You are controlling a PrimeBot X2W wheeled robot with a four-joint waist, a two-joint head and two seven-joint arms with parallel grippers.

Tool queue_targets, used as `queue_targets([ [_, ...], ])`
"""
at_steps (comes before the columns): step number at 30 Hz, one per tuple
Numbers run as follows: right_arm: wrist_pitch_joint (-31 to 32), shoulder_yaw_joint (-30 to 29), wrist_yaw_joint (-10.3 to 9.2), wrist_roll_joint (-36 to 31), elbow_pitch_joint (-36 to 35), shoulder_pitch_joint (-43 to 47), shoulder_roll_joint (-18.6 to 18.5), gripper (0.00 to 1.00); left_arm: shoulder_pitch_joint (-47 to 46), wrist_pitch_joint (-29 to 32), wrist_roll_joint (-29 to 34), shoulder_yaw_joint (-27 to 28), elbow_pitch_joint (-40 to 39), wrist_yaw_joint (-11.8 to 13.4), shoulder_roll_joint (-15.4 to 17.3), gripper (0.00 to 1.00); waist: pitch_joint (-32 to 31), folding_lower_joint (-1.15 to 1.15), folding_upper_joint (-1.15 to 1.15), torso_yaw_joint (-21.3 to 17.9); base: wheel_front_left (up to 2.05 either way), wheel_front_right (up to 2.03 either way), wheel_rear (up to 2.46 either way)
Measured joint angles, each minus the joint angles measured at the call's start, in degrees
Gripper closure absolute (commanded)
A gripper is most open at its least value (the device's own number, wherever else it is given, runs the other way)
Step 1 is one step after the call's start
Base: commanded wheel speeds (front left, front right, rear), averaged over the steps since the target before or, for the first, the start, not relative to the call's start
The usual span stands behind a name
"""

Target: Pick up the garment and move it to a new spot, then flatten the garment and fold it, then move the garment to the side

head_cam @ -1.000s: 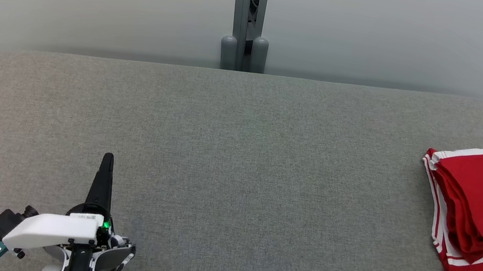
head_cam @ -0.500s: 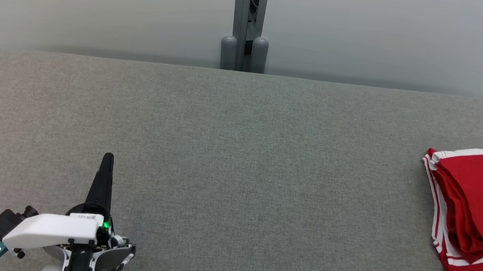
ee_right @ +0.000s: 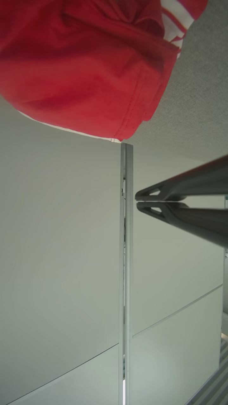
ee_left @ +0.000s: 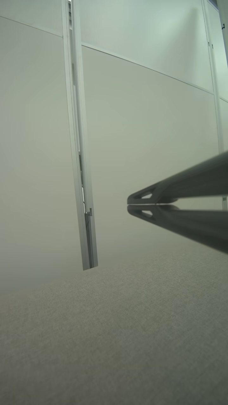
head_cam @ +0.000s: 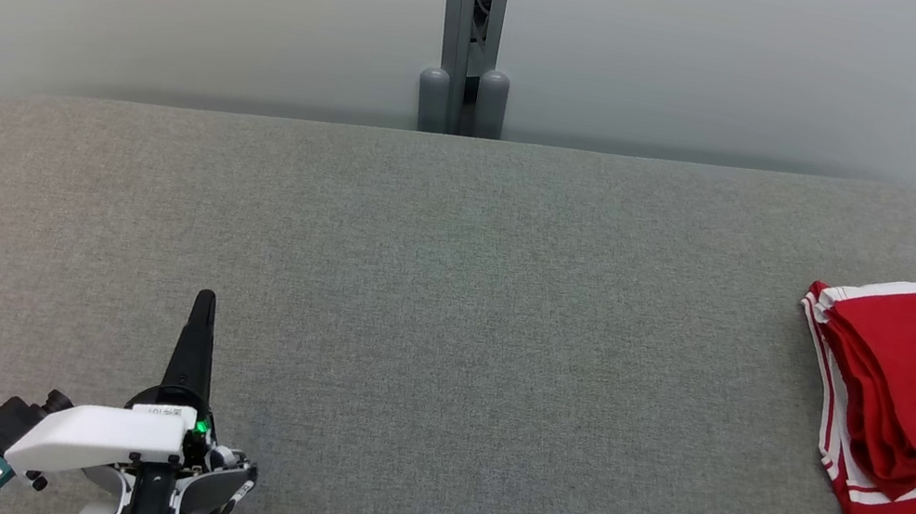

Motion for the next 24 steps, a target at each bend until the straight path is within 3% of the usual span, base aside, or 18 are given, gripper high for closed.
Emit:
queue_targets([
  [24, 0.0, 0.0, 0.0, 0.0, 0.0, 0.0, 0.0, 1.0, 0.0, 0.0, 0.0, 0.0, 0.0, 0.0, 0.0, 1.0, 0.0, 0.0, 0.0, 0.0, 0.0, 0.0, 0.0],
])
